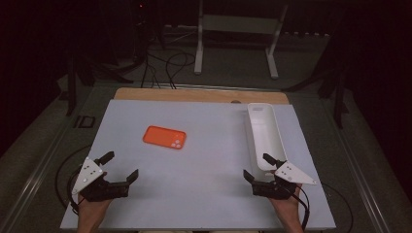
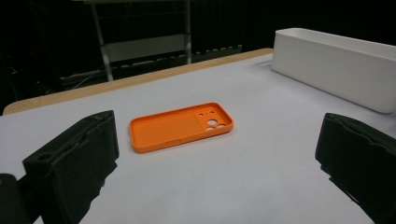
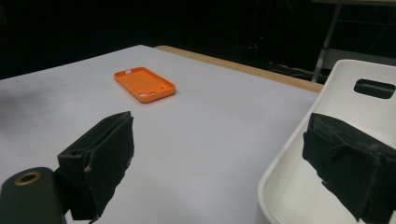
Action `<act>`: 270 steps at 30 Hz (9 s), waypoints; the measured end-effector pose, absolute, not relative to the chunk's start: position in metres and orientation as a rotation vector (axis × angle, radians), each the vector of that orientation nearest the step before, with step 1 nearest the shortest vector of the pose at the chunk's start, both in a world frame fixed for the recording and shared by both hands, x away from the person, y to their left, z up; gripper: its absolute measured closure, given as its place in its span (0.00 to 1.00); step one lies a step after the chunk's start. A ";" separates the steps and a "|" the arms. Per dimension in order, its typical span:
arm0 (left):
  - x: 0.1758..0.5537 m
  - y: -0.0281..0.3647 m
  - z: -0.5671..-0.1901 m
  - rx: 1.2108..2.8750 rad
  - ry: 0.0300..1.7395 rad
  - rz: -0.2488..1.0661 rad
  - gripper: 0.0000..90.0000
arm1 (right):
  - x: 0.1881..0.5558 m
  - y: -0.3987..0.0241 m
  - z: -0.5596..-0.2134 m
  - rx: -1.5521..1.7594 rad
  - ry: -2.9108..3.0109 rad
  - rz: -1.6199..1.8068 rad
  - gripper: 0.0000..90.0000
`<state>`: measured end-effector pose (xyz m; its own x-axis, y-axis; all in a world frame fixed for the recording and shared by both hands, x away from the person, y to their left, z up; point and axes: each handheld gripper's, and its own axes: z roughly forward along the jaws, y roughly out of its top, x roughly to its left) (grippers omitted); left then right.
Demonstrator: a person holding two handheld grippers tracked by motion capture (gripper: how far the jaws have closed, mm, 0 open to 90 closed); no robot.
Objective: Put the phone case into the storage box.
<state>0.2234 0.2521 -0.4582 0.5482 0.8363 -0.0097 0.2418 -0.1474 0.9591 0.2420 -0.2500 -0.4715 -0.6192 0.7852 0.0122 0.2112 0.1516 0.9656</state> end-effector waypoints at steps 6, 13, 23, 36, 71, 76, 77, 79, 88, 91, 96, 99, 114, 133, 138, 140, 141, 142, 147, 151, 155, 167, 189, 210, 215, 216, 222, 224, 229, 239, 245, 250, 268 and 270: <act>0.222 0.251 -0.458 1.694 0.908 0.676 0.00 | 0.244 -0.252 -0.472 0.954 1.919 1.511 0.10; 0.222 0.252 -0.457 1.685 0.910 0.671 0.00 | 0.244 -0.251 -0.471 0.960 1.913 1.500 0.10; 0.236 0.250 -0.450 1.679 0.900 0.660 0.00 | 0.243 -0.252 -0.473 0.948 1.911 1.481 0.10; 0.254 0.239 -0.442 1.682 0.882 0.645 0.00 | 0.242 -0.251 -0.476 0.958 1.900 1.476 0.10; 0.321 0.231 -0.444 1.744 0.984 0.621 0.01 | 0.243 -0.255 -0.480 0.988 1.874 1.474 0.10; 0.327 0.231 -0.447 1.736 1.000 0.636 0.01 | 0.242 -0.254 -0.481 0.987 1.875 1.470 0.10; 0.329 0.230 -0.448 1.744 0.997 0.635 0.01 | 0.242 -0.254 -0.481 0.986 1.875 1.468 0.10; 0.331 0.229 -0.450 1.759 1.000 0.639 0.01 | 0.242 -0.254 -0.481 0.983 1.877 1.467 0.10; 0.338 0.229 -0.454 1.785 1.021 0.628 0.01 | 0.241 -0.254 -0.481 0.982 1.874 1.466 0.10; 0.340 0.229 -0.456 1.789 1.035 0.629 0.01 | 0.241 -0.254 -0.481 0.981 1.877 1.467 0.10; 0.345 0.228 -0.460 1.813 1.046 0.633 0.01 | 0.241 -0.254 -0.481 0.977 1.875 1.467 0.10; 0.349 0.228 -0.464 1.811 1.062 0.627 0.01 | 0.241 -0.253 -0.481 0.984 1.879 1.473 0.10; 0.362 0.224 -0.473 1.844 1.119 0.605 0.07 | 0.240 -0.254 -0.480 0.984 1.875 1.476 0.10; 0.373 0.218 -0.482 1.904 1.164 0.664 0.29 | 0.240 -0.254 -0.480 0.992 1.871 1.475 0.10; 0.375 0.218 -0.484 1.900 1.157 0.659 0.45 | 0.240 -0.254 -0.480 0.992 1.874 1.471 0.10; 0.376 0.219 -0.486 1.899 1.158 0.656 0.51 | 0.240 -0.254 -0.480 0.988 1.873 1.472 0.10; 0.377 0.219 -0.486 1.894 1.165 0.647 0.53 | 0.240 -0.254 -0.480 0.991 1.872 1.473 0.10; 0.378 0.219 -0.487 1.894 1.167 0.645 0.59 | 0.240 -0.254 -0.480 0.989 1.872 1.473 0.10; 0.381 0.221 -0.491 1.890 1.198 0.618 0.72 | 0.240 -0.254 -0.480 0.991 1.871 1.475 0.10; 0.384 0.221 -0.495 1.908 1.201 0.612 0.81 | 0.240 -0.255 -0.480 0.990 1.868 1.475 0.10; 0.386 0.222 -0.498 1.911 1.208 0.597 0.84 | 0.240 -0.254 -0.480 0.989 1.866 1.474 0.10; 0.391 0.219 -0.509 1.955 1.232 0.581 0.99 | 0.239 -0.255 -0.479 0.989 1.861 1.474 0.10; 0.402 0.215 -0.527 2.029 1.293 0.555 1.00 | 0.239 -0.255 -0.479 0.991 1.858 1.473 0.10; 0.405 0.214 -0.519 2.128 1.309 0.533 1.00 | 0.238 -0.255 -0.480 0.987 1.863 1.475 0.10; 0.404 0.216 -0.517 2.153 1.312 0.495 1.00 | 0.239 -0.255 -0.480 0.989 1.861 1.474 0.10; 0.404 0.217 -0.516 2.161 1.310 0.491 1.00 | 0.238 -0.255 -0.480 0.989 1.860 1.473 0.10; 0.398 0.215 -0.513 2.212 1.286 0.484 1.00 | 0.238 -0.256 -0.480 0.990 1.859 1.473 0.10; 0.395 0.216 -0.513 2.223 1.269 0.470 1.00 | 0.238 -0.256 -0.479 0.992 1.858 1.473 0.10; 0.388 0.218 -0.513 2.216 1.245 0.450 1.00 | 0.238 -0.257 -0.479 0.995 1.853 1.473 0.10; 0.372 0.213 -0.511 2.269 1.182 0.426 1.00 | 0.238 -0.257 -0.479 0.996 1.851 1.473 0.10; 0.361 0.209 -0.510 2.303 1.119 0.405 1.00 | 0.238 -0.257 -0.479 0.988 1.854 1.472 0.10; 0.353 0.205 -0.510 2.314 1.086 0.396 1.00 | 0.238 -0.257 -0.479 0.989 1.852 1.471 0.10; 0.324 0.185 -0.509 2.353 0.950 0.323 1.00 | 0.238 -0.257 -0.479 0.993 1.849 1.471 0.10; 0.318 0.180 -0.509 2.357 0.924 0.323 1.00 | 0.238 -0.257 -0.479 0.993 1.849 1.471 0.10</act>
<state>0.3180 0.1803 -0.5089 0.7306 0.6827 0.0130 0.5420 -0.5914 0.5971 0.2381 -0.2566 -0.4793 -0.5613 0.8275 0.0139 0.1995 0.1190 0.9726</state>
